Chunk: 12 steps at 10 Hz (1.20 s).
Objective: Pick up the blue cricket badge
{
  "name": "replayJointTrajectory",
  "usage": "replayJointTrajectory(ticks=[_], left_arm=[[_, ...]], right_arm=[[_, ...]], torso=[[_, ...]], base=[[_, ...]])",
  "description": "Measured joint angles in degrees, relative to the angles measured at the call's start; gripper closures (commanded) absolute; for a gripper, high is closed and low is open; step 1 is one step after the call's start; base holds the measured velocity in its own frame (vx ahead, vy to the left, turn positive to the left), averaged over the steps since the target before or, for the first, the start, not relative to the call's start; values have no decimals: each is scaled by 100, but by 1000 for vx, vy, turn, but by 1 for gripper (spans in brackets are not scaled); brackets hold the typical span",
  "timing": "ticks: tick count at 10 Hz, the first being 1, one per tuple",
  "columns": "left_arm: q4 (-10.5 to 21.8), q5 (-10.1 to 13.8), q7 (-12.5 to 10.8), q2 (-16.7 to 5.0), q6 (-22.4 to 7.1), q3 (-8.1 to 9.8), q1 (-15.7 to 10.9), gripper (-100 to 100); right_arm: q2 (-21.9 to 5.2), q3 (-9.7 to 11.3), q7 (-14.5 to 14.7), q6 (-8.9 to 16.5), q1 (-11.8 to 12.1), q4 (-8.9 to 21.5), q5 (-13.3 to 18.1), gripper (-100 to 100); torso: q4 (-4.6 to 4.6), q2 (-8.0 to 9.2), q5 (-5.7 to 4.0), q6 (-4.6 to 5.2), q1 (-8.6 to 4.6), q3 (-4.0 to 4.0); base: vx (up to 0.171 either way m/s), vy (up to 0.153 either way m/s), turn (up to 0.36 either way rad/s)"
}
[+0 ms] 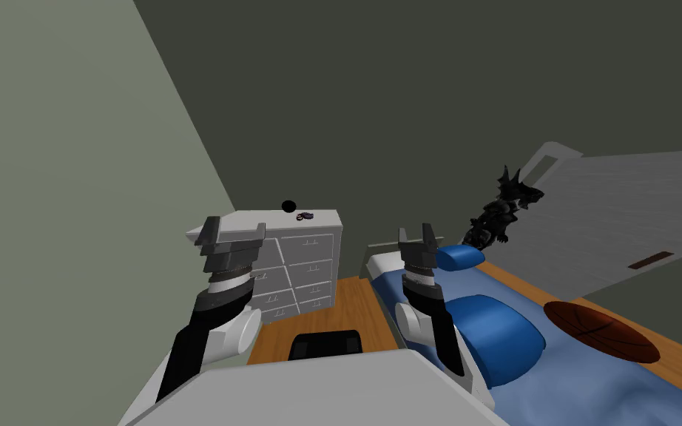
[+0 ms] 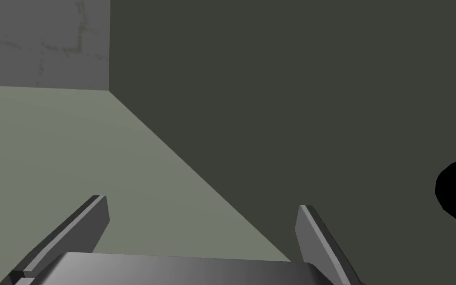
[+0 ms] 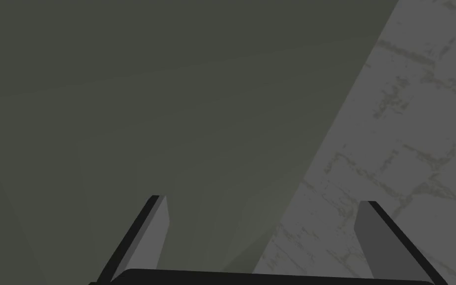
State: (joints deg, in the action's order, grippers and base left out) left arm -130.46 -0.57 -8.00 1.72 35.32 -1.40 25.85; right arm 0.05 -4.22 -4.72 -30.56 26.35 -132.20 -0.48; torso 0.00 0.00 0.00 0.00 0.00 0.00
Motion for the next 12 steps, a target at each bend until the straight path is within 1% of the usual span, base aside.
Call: replayJointTrajectory(ticks=[2,3,5,6,7,8,9,10,11,12], left_arm=[[61,20,25,-298,-157,75,-120,-100],[90,37,45,-474,-321,147,-246,-100],[151,49,84,-666,-579,227,-404,-100],[195,52,127,-804,-762,289,-563,-100],[224,53,155,-869,-915,320,-634,-100],[267,60,186,-975,-1106,385,-781,-100],[312,70,200,-1038,-1232,428,-829,-100],[431,83,223,-1147,-1354,509,-986,-100],[439,83,246,-1192,-1503,538,-1031,-100],[545,106,261,-1318,-1632,642,-1189,-100]], right_arm=[[0,0,0,0,0,0,0,0],[0,0,0,0,0,0,0,0],[0,0,0,0,0,0,0,0],[0,0,0,0,0,0,0,0],[0,0,0,0,-1,0,0,0],[0,0,0,0,0,0,0,0],[0,0,0,0,0,0,0,0],[0,0,0,0,0,0,0,0],[0,0,0,0,0,0,0,0],[0,0,0,0,0,0,0,0]], torso=[[2,8,2,0,11,5],[3,12,3,0,15,7],[2,11,3,0,13,6],[3,16,4,-1,17,9],[3,15,3,0,12,9],[3,12,3,0,12,7],[2,10,2,0,8,6],[2,11,2,0,10,6],[3,11,2,0,6,7],[3,11,2,0,9,7]], base=[[-35,28,60],[-29,23,16],[-42,34,71],[-40,26,19],[-33,26,49],[-26,17,27],[-35,20,62],[-30,14,28],[-36,18,54],[-30,17,33]])
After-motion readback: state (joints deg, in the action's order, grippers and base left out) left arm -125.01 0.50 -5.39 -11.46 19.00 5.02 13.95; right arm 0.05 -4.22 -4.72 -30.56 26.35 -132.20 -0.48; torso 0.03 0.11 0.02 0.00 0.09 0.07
